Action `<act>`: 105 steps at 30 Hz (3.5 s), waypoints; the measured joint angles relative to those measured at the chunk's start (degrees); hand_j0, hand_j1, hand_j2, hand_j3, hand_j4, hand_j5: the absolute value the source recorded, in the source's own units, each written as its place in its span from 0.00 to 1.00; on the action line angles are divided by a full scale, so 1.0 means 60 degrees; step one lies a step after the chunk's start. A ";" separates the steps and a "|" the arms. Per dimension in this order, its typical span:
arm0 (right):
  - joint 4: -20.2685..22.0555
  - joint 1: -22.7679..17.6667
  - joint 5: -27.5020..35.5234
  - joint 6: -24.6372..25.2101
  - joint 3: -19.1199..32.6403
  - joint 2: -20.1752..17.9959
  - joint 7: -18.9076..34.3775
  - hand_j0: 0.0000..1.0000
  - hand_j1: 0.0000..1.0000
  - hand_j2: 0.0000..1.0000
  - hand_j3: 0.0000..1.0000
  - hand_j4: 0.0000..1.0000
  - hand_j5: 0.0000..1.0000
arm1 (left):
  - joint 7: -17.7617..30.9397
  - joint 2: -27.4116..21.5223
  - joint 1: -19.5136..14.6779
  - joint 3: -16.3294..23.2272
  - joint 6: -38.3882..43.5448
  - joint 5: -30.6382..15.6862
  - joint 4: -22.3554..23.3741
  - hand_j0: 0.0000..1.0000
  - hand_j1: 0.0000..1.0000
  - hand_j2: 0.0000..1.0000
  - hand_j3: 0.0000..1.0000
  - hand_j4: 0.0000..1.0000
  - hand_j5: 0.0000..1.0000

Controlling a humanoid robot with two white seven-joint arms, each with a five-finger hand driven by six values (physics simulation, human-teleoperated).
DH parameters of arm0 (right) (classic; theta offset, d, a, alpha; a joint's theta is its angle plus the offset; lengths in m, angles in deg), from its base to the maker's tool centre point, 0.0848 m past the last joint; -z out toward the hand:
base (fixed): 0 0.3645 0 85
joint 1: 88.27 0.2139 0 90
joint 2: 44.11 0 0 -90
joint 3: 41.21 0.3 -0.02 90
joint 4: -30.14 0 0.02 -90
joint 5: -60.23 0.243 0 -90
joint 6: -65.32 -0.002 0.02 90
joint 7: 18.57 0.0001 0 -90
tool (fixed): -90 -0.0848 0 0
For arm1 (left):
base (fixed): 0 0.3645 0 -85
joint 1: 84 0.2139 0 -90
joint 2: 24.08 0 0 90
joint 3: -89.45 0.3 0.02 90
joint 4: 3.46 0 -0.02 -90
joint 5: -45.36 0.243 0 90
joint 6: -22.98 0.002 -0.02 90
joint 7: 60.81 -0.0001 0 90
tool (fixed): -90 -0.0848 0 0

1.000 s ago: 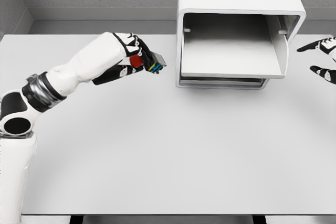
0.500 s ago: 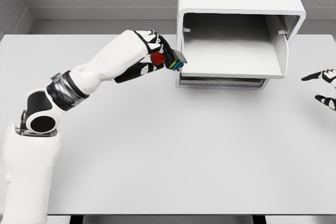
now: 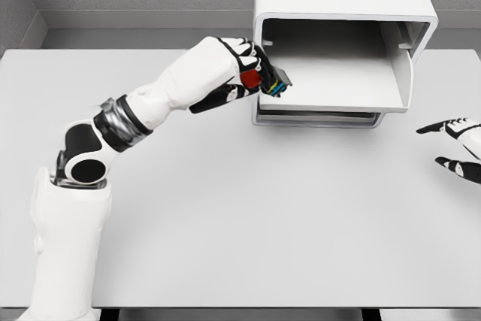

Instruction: Slide open multi-storey tabletop storage cabinets and put open load switch and slide close multi-storey tabletop storage cabinets

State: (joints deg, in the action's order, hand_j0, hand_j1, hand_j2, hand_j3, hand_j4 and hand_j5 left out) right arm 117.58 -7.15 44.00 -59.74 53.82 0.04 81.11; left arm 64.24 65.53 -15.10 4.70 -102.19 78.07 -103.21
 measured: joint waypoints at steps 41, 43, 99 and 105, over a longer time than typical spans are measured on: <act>0.0955 -0.0249 -0.0059 0.0001 -0.0020 0.0301 0.0018 0.74 0.74 0.74 0.74 0.74 0.74 | -0.0001 0.0064 -0.1597 0.1317 -0.0002 0.1276 0.1031 0.36 0.36 0.36 0.36 0.36 0.36; 0.0976 -0.0249 -0.0060 0.0001 -0.0020 0.0330 0.0030 0.74 0.74 0.74 0.74 0.74 0.74 | -0.0002 0.0064 -0.1743 0.1404 0.0001 0.1279 0.1170 0.35 0.35 0.35 0.35 0.35 0.35; 0.1268 -0.0410 -0.0176 0.0001 -0.0020 0.0841 0.0062 0.77 0.77 0.77 0.77 0.77 0.77 | -0.0003 0.0065 -0.2783 0.2415 -0.0001 0.1311 0.2812 0.50 0.50 0.50 0.50 0.50 0.50; 0.1272 -0.0410 -0.0177 0.0001 -0.0020 0.0841 0.0062 0.77 0.77 0.77 0.77 0.77 0.77 | -0.0002 0.0064 -0.2813 0.2416 -0.0003 0.1339 0.2832 0.54 0.54 0.54 0.54 0.54 0.54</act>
State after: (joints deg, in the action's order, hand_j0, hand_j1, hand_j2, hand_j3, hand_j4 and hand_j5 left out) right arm 125.21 -9.61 42.94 -59.74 53.70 5.08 81.48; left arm 64.23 65.92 -31.97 19.20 -102.20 86.11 -86.22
